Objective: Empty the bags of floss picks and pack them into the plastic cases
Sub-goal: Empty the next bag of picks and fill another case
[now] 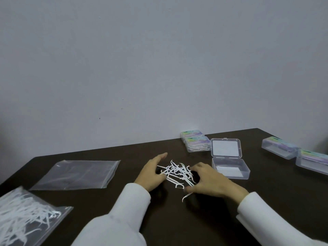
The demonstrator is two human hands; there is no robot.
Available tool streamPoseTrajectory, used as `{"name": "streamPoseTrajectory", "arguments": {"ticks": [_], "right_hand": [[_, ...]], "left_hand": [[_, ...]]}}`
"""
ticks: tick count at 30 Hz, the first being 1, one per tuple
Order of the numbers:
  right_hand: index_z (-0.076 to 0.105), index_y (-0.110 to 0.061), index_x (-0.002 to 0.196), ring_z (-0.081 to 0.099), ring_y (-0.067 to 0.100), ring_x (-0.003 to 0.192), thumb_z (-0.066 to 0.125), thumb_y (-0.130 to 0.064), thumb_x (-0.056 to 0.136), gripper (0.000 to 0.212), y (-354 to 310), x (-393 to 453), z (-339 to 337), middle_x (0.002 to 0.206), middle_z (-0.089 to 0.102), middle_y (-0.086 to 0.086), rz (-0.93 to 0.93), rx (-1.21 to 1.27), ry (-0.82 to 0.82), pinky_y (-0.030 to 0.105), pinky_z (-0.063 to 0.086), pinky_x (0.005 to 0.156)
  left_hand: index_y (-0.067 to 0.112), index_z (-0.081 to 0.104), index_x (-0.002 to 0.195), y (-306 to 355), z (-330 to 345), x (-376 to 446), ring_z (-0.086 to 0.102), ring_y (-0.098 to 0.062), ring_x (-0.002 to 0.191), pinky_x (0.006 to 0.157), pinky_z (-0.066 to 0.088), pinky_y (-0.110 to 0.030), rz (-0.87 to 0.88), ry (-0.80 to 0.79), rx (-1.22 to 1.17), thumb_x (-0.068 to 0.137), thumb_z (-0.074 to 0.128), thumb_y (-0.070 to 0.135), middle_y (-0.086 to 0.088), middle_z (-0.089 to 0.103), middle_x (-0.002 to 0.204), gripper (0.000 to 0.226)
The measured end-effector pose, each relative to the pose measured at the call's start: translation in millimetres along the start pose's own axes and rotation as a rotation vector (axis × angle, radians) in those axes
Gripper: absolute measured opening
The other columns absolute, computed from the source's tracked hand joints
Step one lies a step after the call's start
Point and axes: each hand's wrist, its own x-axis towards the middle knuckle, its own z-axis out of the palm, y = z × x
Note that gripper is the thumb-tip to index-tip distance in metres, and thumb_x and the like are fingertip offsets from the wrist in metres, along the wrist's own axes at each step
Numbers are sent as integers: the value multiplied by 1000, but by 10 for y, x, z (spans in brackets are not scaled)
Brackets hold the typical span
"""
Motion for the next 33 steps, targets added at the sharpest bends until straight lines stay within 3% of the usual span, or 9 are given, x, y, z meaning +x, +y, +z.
{"name": "streamPoseTrajectory", "arguments": {"ticks": [3,5,9,12,15,19,25,29,33], "right_hand": [[35,-14,141,28,13,131,63,-55,77,81,-9,-5,-16,143,31,-1,-19,-83,-78,34,34,103],[40,-17,138,32,14,127,64,-47,79,70,-3,32,-13,136,37,0,-35,-55,-42,32,36,102],[55,-21,127,48,12,104,65,-35,83,47,42,155,-17,113,45,-1,-72,19,20,25,40,92],[63,-23,115,48,6,87,66,-30,84,32,87,216,-15,98,46,-7,-102,42,79,21,43,81],[66,-25,106,51,4,81,66,-28,84,22,129,218,27,94,53,-8,-124,70,134,25,48,78],[61,-25,115,53,5,91,63,-33,82,34,142,181,11,101,54,-8,-114,68,145,27,49,83],[52,-23,125,41,13,117,46,-64,84,58,-54,122,92,119,44,-3,-84,-193,168,33,42,84],[51,-21,125,43,14,117,47,-50,91,45,-128,167,130,121,46,-2,-93,-163,223,29,38,77],[54,-23,122,47,14,114,51,-35,92,32,-71,174,121,116,48,-3,-103,-75,216,33,44,84]], "left_hand": [[36,21,147,45,81,30,17,-13,143,117,12,-34,-2,-146,167,83,57,8,4,26,153,79],[35,20,147,60,149,66,18,-13,142,118,9,-40,23,-150,261,82,55,11,5,28,152,78],[33,37,140,31,170,90,36,-11,128,110,28,-28,39,-85,148,79,57,8,7,48,134,69],[28,46,133,0,136,82,44,-5,113,92,31,-11,101,-62,168,81,58,7,10,55,119,58],[24,54,125,-6,86,71,52,-5,103,87,38,-10,117,-23,89,79,60,3,9,59,108,51],[26,55,123,-71,-10,72,52,-4,107,90,39,-11,98,20,42,76,64,3,9,60,111,53],[30,52,131,-91,-145,87,48,-6,117,100,35,-17,23,-116,172,78,67,14,8,55,121,58],[35,46,134,-12,-99,93,49,-6,108,97,39,-21,94,-151,224,82,68,20,10,53,126,59],[34,42,138,51,-52,139,47,-8,111,97,36,-17,133,-212,277,87,62,14,13,42,136,58]]}}
